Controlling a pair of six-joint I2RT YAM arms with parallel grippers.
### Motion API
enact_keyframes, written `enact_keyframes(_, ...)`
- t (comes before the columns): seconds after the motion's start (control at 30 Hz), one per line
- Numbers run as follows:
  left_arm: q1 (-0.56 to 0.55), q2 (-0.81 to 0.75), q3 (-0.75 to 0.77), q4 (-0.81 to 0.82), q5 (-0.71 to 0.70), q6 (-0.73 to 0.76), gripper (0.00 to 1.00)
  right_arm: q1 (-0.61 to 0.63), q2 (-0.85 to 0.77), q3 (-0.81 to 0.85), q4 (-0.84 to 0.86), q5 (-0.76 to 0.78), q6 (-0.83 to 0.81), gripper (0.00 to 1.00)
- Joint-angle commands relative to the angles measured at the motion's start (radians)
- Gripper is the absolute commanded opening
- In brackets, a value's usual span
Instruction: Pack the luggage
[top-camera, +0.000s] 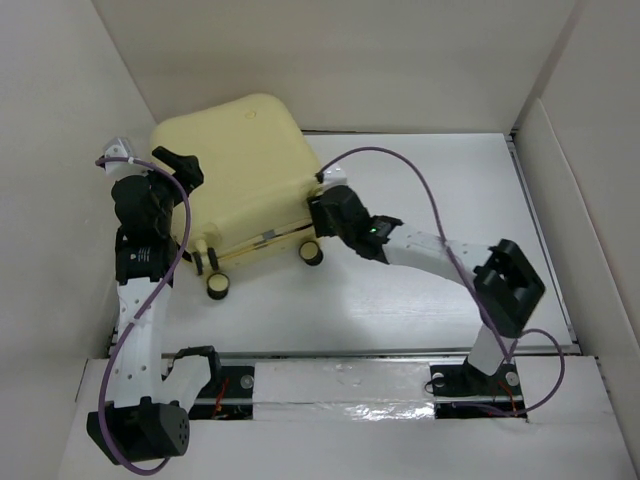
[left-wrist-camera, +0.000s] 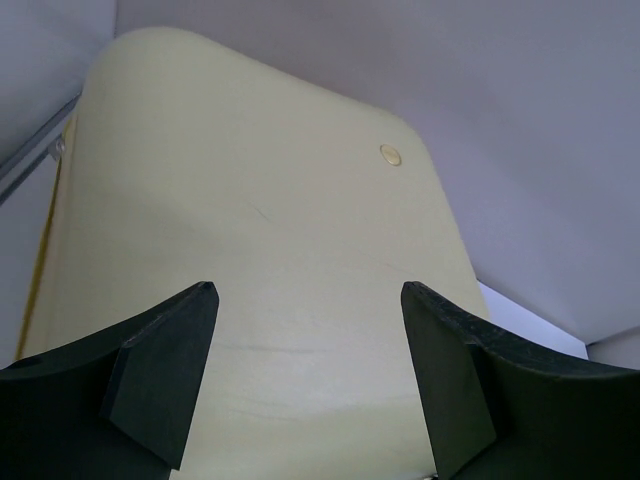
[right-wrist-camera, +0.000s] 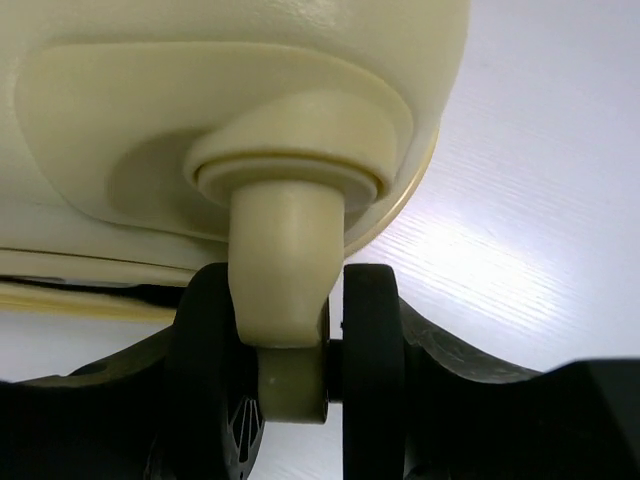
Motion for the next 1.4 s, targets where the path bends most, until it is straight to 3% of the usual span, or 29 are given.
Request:
enact_keyframes(0.0, 0.007, -0.016, -0.003, 0.054, 0.028, 0.003, 0.71, -0.19, -0.256, -0.104, 0.068, 0.047, -0.012, 0.0)
enact_keyframes(0.13, 0.007, -0.011, 0.014, 0.046, 0.036, -0.001, 0.71, -0.397, -0.394, -0.205, 0.068, -0.12, -0.034, 0.0)
enact_keyframes(0.2, -0.003, -0.014, 0.008, 0.052, 0.037, -0.006, 0.71, -0.487, -0.422, -0.223, 0.104, -0.184, -0.039, 0.07)
enact_keyframes(0.27, -0.012, -0.003, 0.007, 0.058, 0.029, -0.012, 0.71, -0.523, -0.427, -0.23, 0.092, -0.235, -0.013, 0.21)
enact_keyframes(0.3, -0.012, 0.007, 0.017, 0.052, 0.028, -0.014, 0.71, -0.535, -0.433, -0.236, 0.092, -0.241, 0.001, 0.36)
enact_keyframes(0.33, -0.024, 0.021, 0.048, 0.03, 0.026, -0.011, 0.71, -0.544, -0.437, -0.24, 0.088, -0.243, 0.015, 0.68)
enact_keyframes(0.37, -0.039, 0.05, 0.062, 0.02, 0.022, -0.009, 0.71, -0.559, -0.447, -0.251, 0.086, -0.247, 0.036, 0.8)
enact_keyframes(0.43, -0.04, 0.082, 0.083, 0.034, 0.017, -0.032, 0.72, -0.57, -0.483, -0.269, 0.083, -0.264, 0.053, 0.89)
enact_keyframes(0.53, -0.04, 0.194, 0.163, 0.034, 0.023, -0.057, 0.72, -0.593, -0.583, -0.354, 0.109, -0.254, 0.093, 0.8)
enact_keyframes(0.57, -0.04, 0.278, 0.195, 0.022, 0.029, -0.06, 0.72, -0.605, -0.609, -0.381, 0.146, -0.249, 0.104, 0.7)
enact_keyframes(0.6, -0.04, 0.32, 0.23, 0.011, 0.043, -0.055, 0.72, -0.606, -0.634, -0.433, 0.167, -0.246, 0.101, 0.54)
enact_keyframes(0.63, -0.026, 0.367, 0.297, 0.003, 0.043, -0.052, 0.72, -0.615, -0.667, -0.453, 0.186, -0.249, 0.101, 0.21)
enact_keyframes(0.67, -0.026, 0.453, 0.327, -0.024, 0.039, -0.049, 0.72, -0.615, -0.672, -0.466, 0.187, -0.261, 0.098, 0.11)
enact_keyframes(0.73, 0.031, 0.538, 0.409, -0.049, 0.063, -0.053, 0.72, -0.598, -0.66, -0.468, 0.168, -0.329, 0.087, 0.02)
enact_keyframes(0.87, 0.079, 0.803, 0.578, -0.145, 0.106, -0.026, 0.72, -0.482, -0.576, -0.461, 0.149, -0.321, 0.086, 0.01)
enact_keyframes(0.97, 0.089, 0.959, 0.712, -0.231, 0.216, 0.008, 0.71, -0.409, -0.545, -0.446, 0.173, -0.289, 0.09, 0.01)
enact_keyframes(1.1, 0.08, 1.047, 0.763, -0.251, 0.255, 0.042, 0.71, -0.389, -0.366, -0.288, 0.097, -0.289, 0.044, 0.07)
enact_keyframes(1.2, 0.06, 1.063, 0.718, -0.219, 0.287, 0.034, 0.71, -0.398, -0.267, -0.143, -0.006, -0.278, 0.02, 0.06)
enact_keyframes(1.3, 0.037, 1.006, 0.584, -0.124, 0.298, -0.01, 0.71, -0.399, -0.2, -0.095, 0.048, -0.307, 0.014, 0.06)
enact_keyframes(1.33, 0.037, 0.97, 0.433, -0.083, 0.299, -0.047, 0.7, -0.399, -0.181, -0.043, 0.057, -0.327, 0.012, 0.07)
enact_keyframes(1.37, 0.025, 0.872, 0.333, 0.08, 0.315, -0.146, 0.69, -0.399, -0.131, -0.006, 0.051, -0.339, 0.003, 0.07)
